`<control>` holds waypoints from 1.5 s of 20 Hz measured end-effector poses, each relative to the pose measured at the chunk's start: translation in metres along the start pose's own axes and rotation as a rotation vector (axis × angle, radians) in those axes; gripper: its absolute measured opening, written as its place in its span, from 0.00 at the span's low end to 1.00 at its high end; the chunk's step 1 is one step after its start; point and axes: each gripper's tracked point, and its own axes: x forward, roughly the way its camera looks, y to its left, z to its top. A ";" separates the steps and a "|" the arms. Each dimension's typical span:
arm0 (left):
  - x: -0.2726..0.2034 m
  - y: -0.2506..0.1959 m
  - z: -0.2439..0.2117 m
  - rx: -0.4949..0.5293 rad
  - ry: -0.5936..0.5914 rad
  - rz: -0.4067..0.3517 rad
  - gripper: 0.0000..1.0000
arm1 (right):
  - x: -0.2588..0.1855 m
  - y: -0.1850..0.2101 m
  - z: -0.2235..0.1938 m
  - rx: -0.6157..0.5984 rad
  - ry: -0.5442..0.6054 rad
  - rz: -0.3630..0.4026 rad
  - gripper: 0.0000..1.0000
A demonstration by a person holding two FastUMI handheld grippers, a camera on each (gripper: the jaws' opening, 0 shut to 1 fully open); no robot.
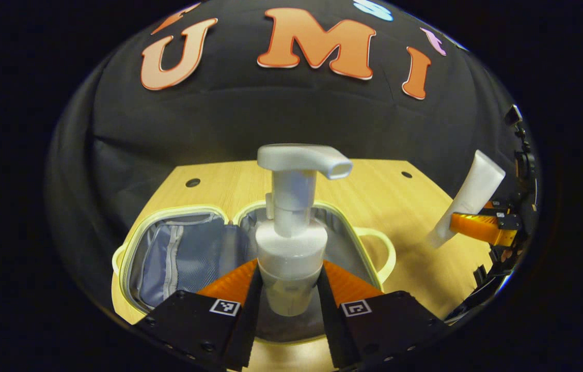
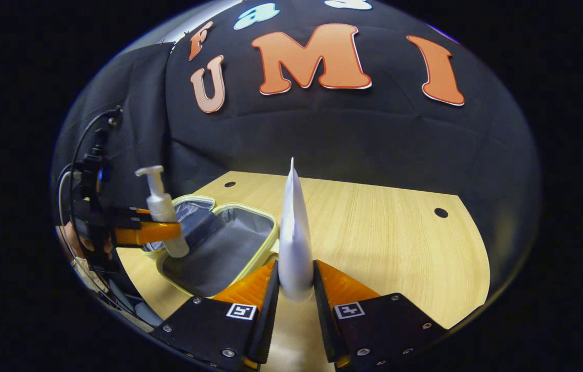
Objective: First open the suitcase, pack the skin care products into it, and then close the suitcase.
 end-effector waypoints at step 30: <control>0.088 0.005 -0.066 -0.184 0.460 -0.203 0.65 | 0.076 0.105 -0.023 0.141 0.215 -0.054 0.41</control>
